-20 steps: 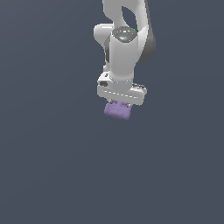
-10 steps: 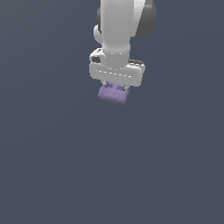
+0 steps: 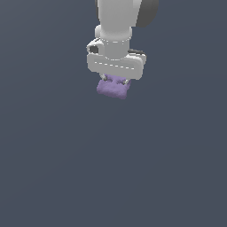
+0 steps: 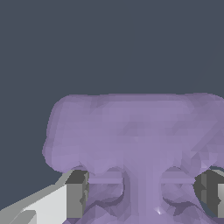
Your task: Pick up the object and move it to a goal position.
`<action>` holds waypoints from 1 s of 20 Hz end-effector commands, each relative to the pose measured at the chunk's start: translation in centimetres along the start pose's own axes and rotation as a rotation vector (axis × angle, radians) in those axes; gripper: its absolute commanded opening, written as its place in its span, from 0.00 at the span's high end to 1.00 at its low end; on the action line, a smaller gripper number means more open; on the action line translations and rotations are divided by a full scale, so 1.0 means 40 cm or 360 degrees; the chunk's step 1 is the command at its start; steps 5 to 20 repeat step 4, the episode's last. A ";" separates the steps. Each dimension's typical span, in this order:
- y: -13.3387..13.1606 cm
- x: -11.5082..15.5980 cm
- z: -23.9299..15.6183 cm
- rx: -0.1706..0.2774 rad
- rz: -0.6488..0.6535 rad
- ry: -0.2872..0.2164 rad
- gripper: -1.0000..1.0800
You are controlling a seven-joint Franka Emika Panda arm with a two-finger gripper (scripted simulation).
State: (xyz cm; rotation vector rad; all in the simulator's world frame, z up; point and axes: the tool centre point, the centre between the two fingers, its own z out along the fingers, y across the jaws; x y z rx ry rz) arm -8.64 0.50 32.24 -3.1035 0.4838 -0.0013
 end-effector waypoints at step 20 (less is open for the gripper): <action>-0.003 0.003 0.006 0.0000 -0.0001 -0.0001 1.00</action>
